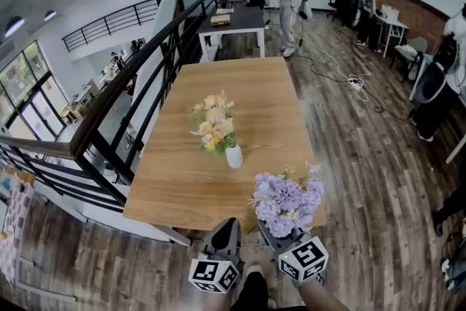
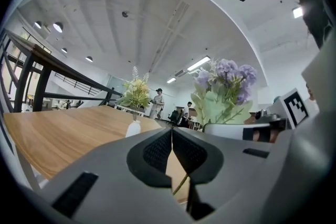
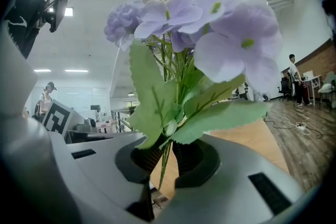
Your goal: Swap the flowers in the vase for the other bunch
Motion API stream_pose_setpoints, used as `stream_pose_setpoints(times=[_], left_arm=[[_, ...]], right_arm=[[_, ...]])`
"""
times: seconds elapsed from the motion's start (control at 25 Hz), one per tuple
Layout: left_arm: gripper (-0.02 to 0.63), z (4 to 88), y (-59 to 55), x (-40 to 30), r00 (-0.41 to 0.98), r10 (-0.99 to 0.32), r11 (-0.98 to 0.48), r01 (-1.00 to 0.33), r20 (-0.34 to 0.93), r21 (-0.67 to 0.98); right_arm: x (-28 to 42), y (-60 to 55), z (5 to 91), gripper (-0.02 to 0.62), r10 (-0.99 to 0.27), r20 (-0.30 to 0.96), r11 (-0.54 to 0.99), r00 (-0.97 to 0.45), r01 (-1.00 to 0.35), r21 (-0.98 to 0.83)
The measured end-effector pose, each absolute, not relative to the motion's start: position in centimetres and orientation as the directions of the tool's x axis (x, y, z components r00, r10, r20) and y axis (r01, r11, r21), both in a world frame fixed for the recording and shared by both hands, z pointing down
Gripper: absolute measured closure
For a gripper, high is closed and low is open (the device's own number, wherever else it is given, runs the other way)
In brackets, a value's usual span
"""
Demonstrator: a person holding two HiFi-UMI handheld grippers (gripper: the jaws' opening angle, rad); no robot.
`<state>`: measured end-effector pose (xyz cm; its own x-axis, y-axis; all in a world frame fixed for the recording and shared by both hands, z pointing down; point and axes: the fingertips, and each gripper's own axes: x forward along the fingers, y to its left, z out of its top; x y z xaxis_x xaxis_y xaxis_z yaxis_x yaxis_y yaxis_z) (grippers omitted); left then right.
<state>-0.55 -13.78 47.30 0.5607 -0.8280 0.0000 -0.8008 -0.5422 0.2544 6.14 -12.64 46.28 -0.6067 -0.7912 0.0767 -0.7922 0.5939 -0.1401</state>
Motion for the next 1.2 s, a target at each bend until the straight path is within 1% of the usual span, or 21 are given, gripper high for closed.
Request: stream_pose_setpoints(times=[0.32,0.84,1.16,1.2], left_arm=[[0.595,47.5,-19.7,0.8,0.566,-0.824,-0.541,-0.788,0.0,0.295],[0.594,49.1,-27.1,1.8,0.609,-0.793,-0.58,-0.762,0.015,0.287],[0.592,51.0,-31.5,0.2,0.542,-0.84,-0.517,-0.817,0.034,0.255],[0.576,51.0,-32.1,0.1,0.531,-0.847,-0.509,-0.823,0.027,0.252]], right_arm=[[7.7,-18.3,46.5,0.534,-0.82,0.08,0.551,-0.567,-0.82,-0.156],[8.2,-24.9,47.3,0.534,-0.849,0.099,0.503,-0.518,-0.852,-0.142],[7.6,-27.2,48.8,0.534,-0.849,0.101,0.505,-0.519,-0.853,-0.134],[7.7,-27.6,49.0,0.534,-0.85,0.098,0.504,-0.518,-0.853,-0.135]])
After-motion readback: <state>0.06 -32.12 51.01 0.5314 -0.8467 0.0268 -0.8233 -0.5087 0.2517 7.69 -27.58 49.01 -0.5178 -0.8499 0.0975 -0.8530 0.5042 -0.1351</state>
